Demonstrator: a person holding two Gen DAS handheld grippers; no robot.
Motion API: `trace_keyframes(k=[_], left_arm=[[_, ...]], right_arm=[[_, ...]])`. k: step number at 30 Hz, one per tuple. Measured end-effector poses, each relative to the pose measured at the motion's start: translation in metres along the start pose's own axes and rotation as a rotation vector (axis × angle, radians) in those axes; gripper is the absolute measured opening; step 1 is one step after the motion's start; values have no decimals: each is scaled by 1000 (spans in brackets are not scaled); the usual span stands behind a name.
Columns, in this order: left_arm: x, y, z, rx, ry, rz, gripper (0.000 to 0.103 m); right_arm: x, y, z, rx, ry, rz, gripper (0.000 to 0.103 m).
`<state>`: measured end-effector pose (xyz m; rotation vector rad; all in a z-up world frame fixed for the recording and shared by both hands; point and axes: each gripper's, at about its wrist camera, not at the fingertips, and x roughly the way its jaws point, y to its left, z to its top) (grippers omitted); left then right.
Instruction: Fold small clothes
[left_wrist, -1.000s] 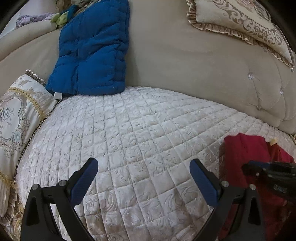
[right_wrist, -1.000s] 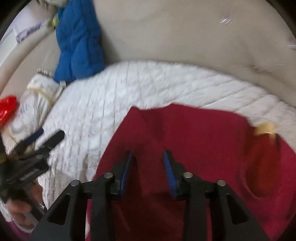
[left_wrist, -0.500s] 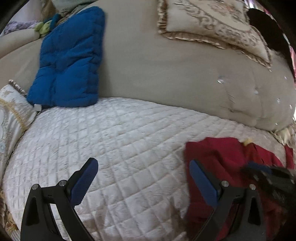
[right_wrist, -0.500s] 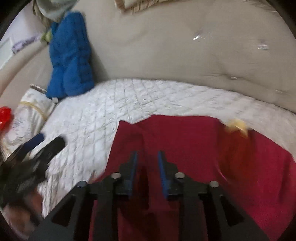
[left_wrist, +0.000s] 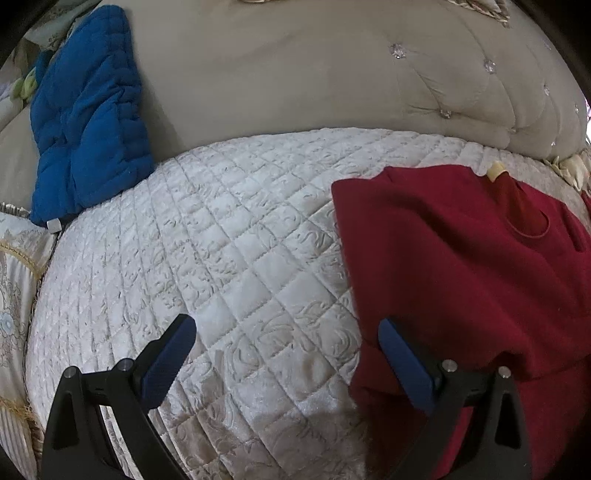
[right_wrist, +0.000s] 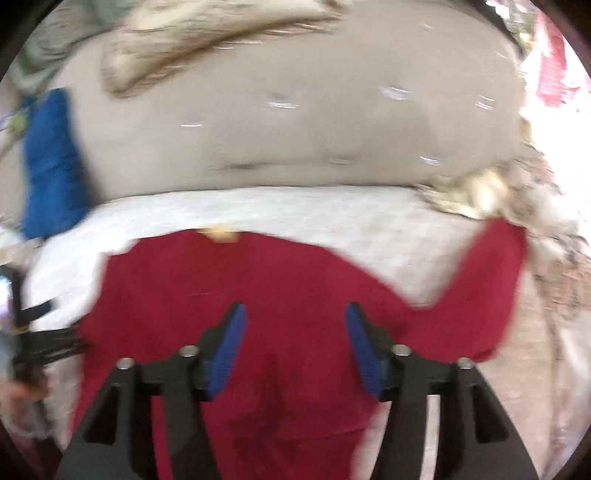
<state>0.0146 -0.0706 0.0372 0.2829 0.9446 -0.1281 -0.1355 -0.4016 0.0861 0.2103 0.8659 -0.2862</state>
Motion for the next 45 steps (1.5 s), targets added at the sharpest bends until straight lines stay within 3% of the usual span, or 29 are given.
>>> trace_keyframes(k=[2, 4, 5, 10, 12, 14, 18, 22, 24, 26, 30, 34, 39, 45], left_arm=[[0, 2, 1, 0, 5, 4, 101], [-1, 1, 0, 2, 3, 10, 101], [-1, 2, 1, -2, 2, 14, 101], [-6, 6, 3, -53, -31, 17, 101], [-7, 4, 3, -53, -32, 15, 101], [-8, 0, 4, -43, -28, 10, 101], [-13, -1, 5, -49, -48, -3, 101], [-23, 1, 9, -84, -94, -37, 101], [-22, -4, 10, -80, -88, -53, 101], [-15, -13, 10, -52, -60, -50, 101], [5, -30, 5, 6, 28, -21, 101], [-5, -27, 6, -15, -2, -42, 101], [-26, -16, 12, -92, -74, -82, 101], [-28, -12, 18, -126, -102, -99, 101]], right_arm=[[27, -19, -4, 11, 99, -28, 37], [50, -26, -15, 14, 190, 16, 9], [51, -27, -18, 9, 191, 30, 0], [-10, -29, 6, 13, -132, 25, 0], [-13, -29, 18, 0, -202, -25, 0], [5, -29, 25, -17, -188, -38, 0], [50, -40, 17, 46, 27, -37, 0], [16, -48, 4, 111, -67, -27, 3], [0, -45, -4, 118, -112, 44, 3], [14, -34, -8, 74, -57, 105, 2], [64, -24, -25, 37, 103, 31, 3], [31, -47, -19, 131, 21, 94, 4], [5, -119, -7, 300, -42, -54, 16], [33, -174, 34, 438, -24, -89, 27]])
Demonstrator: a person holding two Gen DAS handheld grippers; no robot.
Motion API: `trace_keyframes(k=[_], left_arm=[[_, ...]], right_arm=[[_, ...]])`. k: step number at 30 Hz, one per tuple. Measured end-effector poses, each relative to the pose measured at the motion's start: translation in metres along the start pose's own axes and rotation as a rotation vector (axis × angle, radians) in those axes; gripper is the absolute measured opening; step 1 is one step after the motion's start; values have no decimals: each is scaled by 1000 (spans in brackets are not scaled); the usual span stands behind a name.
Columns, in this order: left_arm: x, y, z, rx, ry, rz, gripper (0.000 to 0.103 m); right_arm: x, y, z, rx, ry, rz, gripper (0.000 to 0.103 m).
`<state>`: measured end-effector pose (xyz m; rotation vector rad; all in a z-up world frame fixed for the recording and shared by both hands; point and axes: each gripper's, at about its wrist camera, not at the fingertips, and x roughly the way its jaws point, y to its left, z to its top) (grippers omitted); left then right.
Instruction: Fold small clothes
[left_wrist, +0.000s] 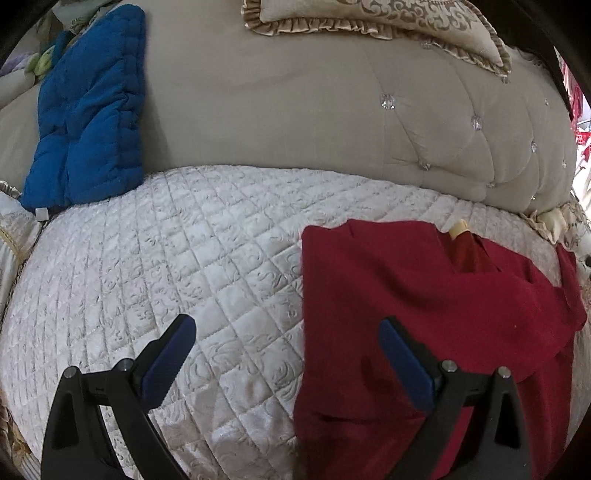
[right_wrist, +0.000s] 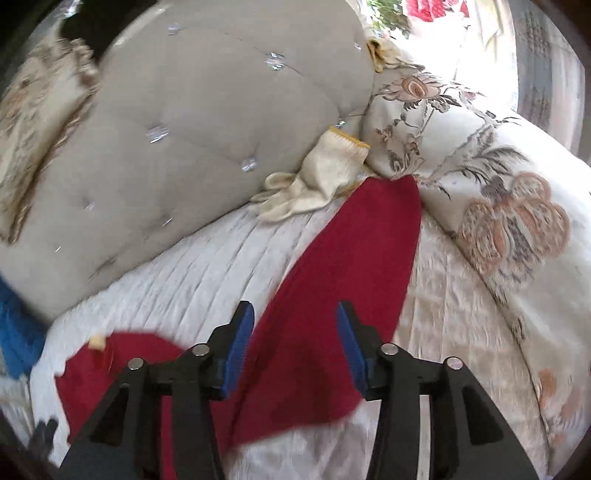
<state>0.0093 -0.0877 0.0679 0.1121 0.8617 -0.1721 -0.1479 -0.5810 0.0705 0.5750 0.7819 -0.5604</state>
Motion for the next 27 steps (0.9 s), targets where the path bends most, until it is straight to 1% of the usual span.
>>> trace_keyframes(k=[3, 5, 6, 8, 9, 10, 11, 12, 14, 16, 18, 19, 20, 21, 22, 24, 26, 27], left_arm=[[3, -1, 1, 0, 1, 0, 101], [6, -1, 1, 5, 6, 8, 101], [9, -1, 1, 9, 12, 13, 101], [13, -1, 0, 17, 21, 19, 101], [14, -1, 0, 19, 24, 23, 101], [15, -1, 0, 17, 26, 26, 101], [16, 0, 1, 13, 27, 24, 101], [15, 0, 2, 6, 26, 20, 101], [12, 1, 2, 0, 17, 16, 101], [8, 3, 4, -5, 6, 18, 101], [5, 7, 6, -23, 0, 13, 101], [3, 11, 7, -42, -5, 6, 101], [1, 13, 8, -54, -8, 1, 101], [0, 17, 9, -71, -13, -3, 101], [-2, 20, 10, -88, -19, -6, 101], [-5, 29, 12, -127, -31, -8, 101], [-7, 35, 14, -156, -39, -12, 101], [-9, 39, 15, -174, -47, -18, 101]], right_arm=[[28, 4, 16, -3, 20, -40, 28], [53, 8, 24, -21, 41, -82, 28], [68, 7, 27, -13, 58, -101, 28], [91, 0, 27, 35, 102, -96, 28], [99, -2, 24, 43, 116, -95, 21], [93, -1, 22, 3, 55, -125, 8], [90, 0, 21, -22, 42, -134, 0], [84, -3, 20, -32, 34, -118, 0], [58, -20, 19, -16, -34, -82, 0], [28, -42, 16, 47, -97, -15, 0], [-9, -68, 10, 136, -156, 125, 0], [-24, -74, 8, 146, -175, 185, 0], [-35, -75, 7, 144, -187, 225, 0], [-51, -75, 6, 134, -206, 283, 0], [-63, -72, 5, 122, -221, 322, 0], [-92, -57, 5, 82, -250, 421, 0], [-117, -33, 4, 15, -259, 512, 0], [-132, -11, 2, -47, -258, 565, 0]])
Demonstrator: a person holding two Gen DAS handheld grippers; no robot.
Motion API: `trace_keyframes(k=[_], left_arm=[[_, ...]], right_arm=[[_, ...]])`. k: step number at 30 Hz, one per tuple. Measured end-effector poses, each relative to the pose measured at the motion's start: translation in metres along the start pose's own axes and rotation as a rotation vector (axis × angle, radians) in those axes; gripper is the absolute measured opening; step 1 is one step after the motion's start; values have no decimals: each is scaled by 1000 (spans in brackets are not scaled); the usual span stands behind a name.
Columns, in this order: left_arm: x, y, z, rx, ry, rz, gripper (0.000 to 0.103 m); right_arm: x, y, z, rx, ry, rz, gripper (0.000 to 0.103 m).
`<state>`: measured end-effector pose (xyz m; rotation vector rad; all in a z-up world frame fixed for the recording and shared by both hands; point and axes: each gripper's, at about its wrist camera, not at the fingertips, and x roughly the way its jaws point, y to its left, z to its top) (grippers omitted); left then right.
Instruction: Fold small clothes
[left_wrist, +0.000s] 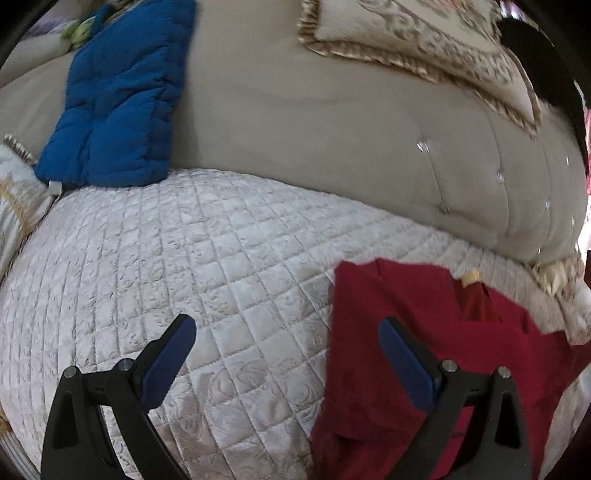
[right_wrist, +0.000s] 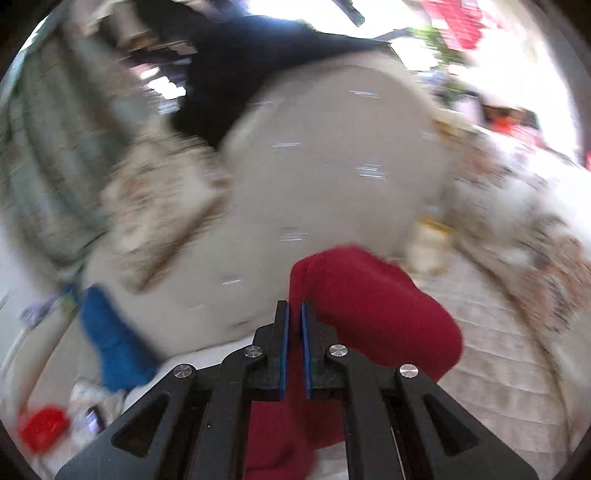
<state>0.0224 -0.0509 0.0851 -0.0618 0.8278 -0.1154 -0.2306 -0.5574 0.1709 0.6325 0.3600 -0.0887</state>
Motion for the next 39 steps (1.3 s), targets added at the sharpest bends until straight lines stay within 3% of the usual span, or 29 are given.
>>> trace_keyframes(k=[5, 7, 9, 11, 12, 13, 15, 20, 25, 30, 31, 32, 34, 37, 39], left_arm=[[-5, 9, 4, -47, -22, -30, 101], [-6, 9, 4, -47, -30, -40, 101], [-4, 6, 4, -34, -23, -43, 101], [-2, 4, 3, -26, -13, -61, 101], [-2, 2, 3, -20, -7, -75, 101], [-1, -1, 2, -11, -2, -86, 101], [-2, -6, 1, 9, -5, -96, 101], [0, -25, -2, 52, -10, -154, 101], [12, -59, -2, 149, 29, -138, 100], [38, -106, -12, 285, 100, -146, 81], [44, -113, -14, 308, 115, -128, 70], [54, -121, -16, 330, 147, -102, 49], [70, -129, -17, 336, 216, -111, 28], [66, -132, -6, 312, 228, -127, 12], [51, -129, 6, 288, 209, -183, 12]], right_arm=[[21, 103, -28, -215, 113, 230, 0], [42, 135, -53, -269, 173, 344, 0], [68, 151, -87, -307, 240, 386, 0], [102, 155, -128, -349, 372, 326, 0], [121, 154, -152, -384, 481, 256, 10], [134, 150, -173, -416, 565, 187, 11], [136, 143, -194, -467, 608, 112, 11], [100, 107, -181, -360, 523, 84, 12], [66, 82, -171, -258, 427, 35, 15], [58, 52, -162, -122, 372, 22, 16], [58, 48, -161, -111, 368, 19, 16], [56, 43, -160, -105, 363, 5, 16], [48, 35, -159, -126, 343, -52, 17], [44, 32, -160, -184, 334, -117, 25], [45, 31, -161, -223, 340, -137, 27]])
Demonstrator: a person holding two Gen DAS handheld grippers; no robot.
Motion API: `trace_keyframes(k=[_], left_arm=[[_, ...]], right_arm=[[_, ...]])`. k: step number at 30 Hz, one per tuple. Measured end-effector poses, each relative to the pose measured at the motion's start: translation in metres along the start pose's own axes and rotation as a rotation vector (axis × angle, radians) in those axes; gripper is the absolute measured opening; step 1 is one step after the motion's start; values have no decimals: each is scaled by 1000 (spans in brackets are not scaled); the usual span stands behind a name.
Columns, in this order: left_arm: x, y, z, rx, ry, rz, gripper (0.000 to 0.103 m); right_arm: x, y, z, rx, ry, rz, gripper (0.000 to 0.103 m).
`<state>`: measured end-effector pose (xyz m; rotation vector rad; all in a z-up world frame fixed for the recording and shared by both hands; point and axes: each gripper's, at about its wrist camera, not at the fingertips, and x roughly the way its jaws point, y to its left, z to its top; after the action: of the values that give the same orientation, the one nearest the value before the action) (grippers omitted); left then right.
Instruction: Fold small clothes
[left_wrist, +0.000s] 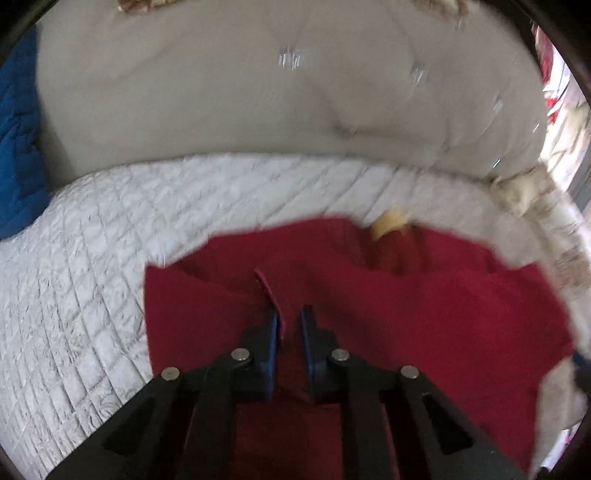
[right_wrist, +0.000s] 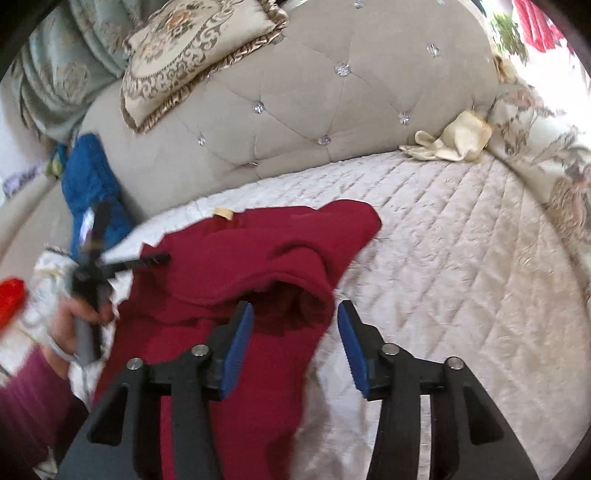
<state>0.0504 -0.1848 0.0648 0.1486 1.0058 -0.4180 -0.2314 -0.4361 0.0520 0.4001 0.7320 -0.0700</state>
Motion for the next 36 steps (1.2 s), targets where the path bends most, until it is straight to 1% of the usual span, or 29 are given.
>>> trace_keyframes(k=[3, 4, 5, 6, 7, 8, 10, 11, 13, 14, 15, 16, 18, 19, 20, 21, 22, 23, 24, 26, 28, 29, 30, 31, 32, 33, 34, 35, 36], left_arm=[[-31, 4, 5, -16, -44, -56, 12], [-39, 4, 4, -19, -55, -66, 11], [-46, 5, 1, -20, -63, -69, 11], [-52, 6, -1, -22, -69, -71, 11], [-58, 9, -7, -26, -75, -75, 11], [-63, 12, -12, -32, -83, -74, 11], [-65, 18, -19, -45, -97, -50, 11], [-59, 21, -24, -56, -90, -46, 11], [-38, 28, -28, -87, -34, -68, 11], [-27, 28, -32, -92, 3, -67, 11], [-19, 27, -37, -75, 27, -50, 11], [-16, 24, -40, -58, 34, -28, 11], [-14, 21, -44, -26, 38, -7, 12], [-15, 21, -45, -20, 34, -6, 12], [-16, 21, -45, -23, 28, -10, 12], [-17, 22, -45, -32, 26, -15, 12], [-16, 23, -45, -36, 25, -17, 12], [-16, 24, -45, -41, 24, -17, 12], [-15, 25, -46, -44, 23, -16, 12], [-16, 24, -47, -51, 17, -14, 12], [-18, 25, -47, -58, 2, -13, 12], [-22, 27, -46, -64, -14, -9, 12], [-28, 29, -46, -68, -39, 1, 11], [-30, 31, -44, -64, -52, 17, 7], [-34, 33, -44, -53, -69, 42, 7], [-35, 36, -44, -47, -76, 57, 7], [-33, 39, -44, -50, -68, 61, 7], [-27, 42, -44, -61, -48, 58, 7], [-22, 44, -45, -76, -25, 50, 7]], right_arm=[[11, 5, 4, -62, 16, -23, 28], [20, 11, 7, -98, 21, -46, 28], [25, 14, 8, -126, 21, -85, 22], [30, 16, 10, -152, 22, -141, 0], [31, 18, 13, -169, 18, -184, 0], [25, 17, 16, -163, -14, -182, 0], [6, 10, 15, -115, -60, -123, 0], [4, 8, 12, -112, -54, -130, 0], [14, 5, -1, -124, 33, -174, 0], [23, 2, -10, -135, 95, -188, 0], [31, 0, -18, -150, 155, -200, 0], [33, -2, -23, -155, 189, -198, 0], [22, -10, -24, -129, 205, -174, 0], [11, -16, -20, -95, 189, -140, 2], [2, -22, -17, -64, 165, -110, 11], [-9, -32, -11, 0, 114, -67, 29], [-13, -39, -4, 56, 72, -47, 36], [-13, -42, 2, 97, 50, -45, 42], [-8, -42, 10, 128, 42, -45, 43], [21, -45, 28, 167, 54, -10, 43], [58, -45, 41, 195, 99, -16, 43], [79, -44, 45, 189, 151, -13, 24], [94, -40, 49, 160, 182, -10, 0], [94, -33, 54, 112, 140, -53, 0], [88, -30, 58, 86, 91, -74, 0], [78, -25, 60, 60, 22, -79, 0], [71, -23, 62, 46, -28, -81, 0], [74, -25, 62, 41, -26, -95, 0], [83, -27, 60, 29, 12, -126, 2]])
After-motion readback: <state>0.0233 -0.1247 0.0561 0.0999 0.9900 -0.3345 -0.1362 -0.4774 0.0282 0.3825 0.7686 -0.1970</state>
